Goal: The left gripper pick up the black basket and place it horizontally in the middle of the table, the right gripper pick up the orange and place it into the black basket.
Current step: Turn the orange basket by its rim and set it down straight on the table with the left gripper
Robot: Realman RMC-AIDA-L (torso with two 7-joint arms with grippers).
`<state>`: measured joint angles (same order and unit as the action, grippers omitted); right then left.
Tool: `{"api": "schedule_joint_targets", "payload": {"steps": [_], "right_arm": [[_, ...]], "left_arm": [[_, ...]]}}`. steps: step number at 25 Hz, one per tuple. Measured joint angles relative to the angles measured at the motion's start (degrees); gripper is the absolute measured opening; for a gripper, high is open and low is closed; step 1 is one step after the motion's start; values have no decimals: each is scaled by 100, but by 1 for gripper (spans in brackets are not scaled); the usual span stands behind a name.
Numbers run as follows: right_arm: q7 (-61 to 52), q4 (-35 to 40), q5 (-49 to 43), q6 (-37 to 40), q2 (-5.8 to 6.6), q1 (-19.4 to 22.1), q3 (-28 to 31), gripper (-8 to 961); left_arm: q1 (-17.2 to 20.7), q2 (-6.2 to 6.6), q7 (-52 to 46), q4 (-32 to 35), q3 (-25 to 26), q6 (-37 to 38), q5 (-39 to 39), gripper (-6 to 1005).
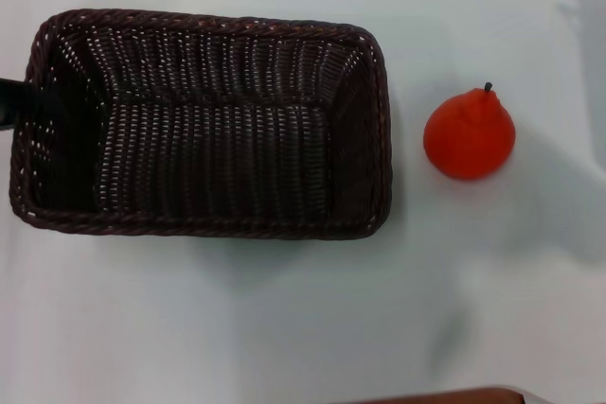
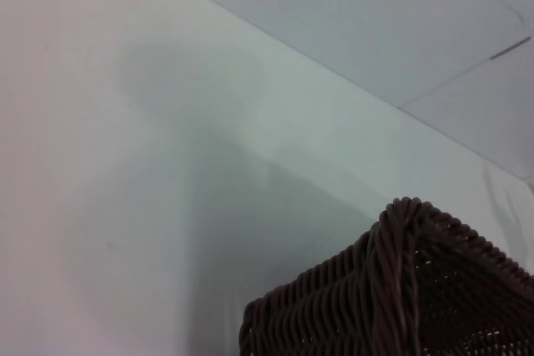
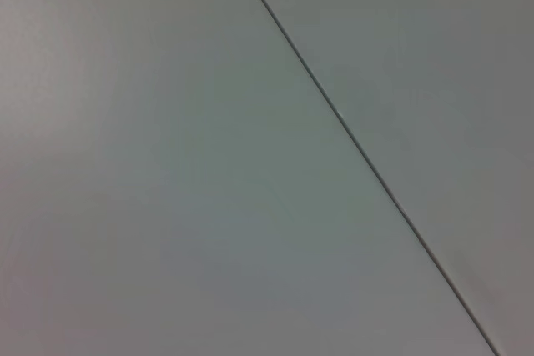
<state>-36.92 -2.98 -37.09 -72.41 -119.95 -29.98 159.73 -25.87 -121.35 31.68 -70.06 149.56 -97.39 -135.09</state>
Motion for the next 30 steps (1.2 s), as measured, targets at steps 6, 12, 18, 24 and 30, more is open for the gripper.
{"api": "schedule_joint_targets", "payload": {"steps": [6,12,18,24,30], "right_arm": [[0,15,0,0,6,20,6,718],[0,26,0,0,7,20,6,717],[0,34,0,-1,7,42,5,717],[0,45,0,-1,7,37,6,716],[0,45,0,-1,7,29,6,716]], "left_arm": [[30,-21,-11,122,36,212,1,215],[43,-65,-13,162,199,319,34,222],[47,-81,6,374,234,418,44,228],[47,-99,-19,467,302,499,48,235],[101,-90,-25,578,462,582,165,276]]}}
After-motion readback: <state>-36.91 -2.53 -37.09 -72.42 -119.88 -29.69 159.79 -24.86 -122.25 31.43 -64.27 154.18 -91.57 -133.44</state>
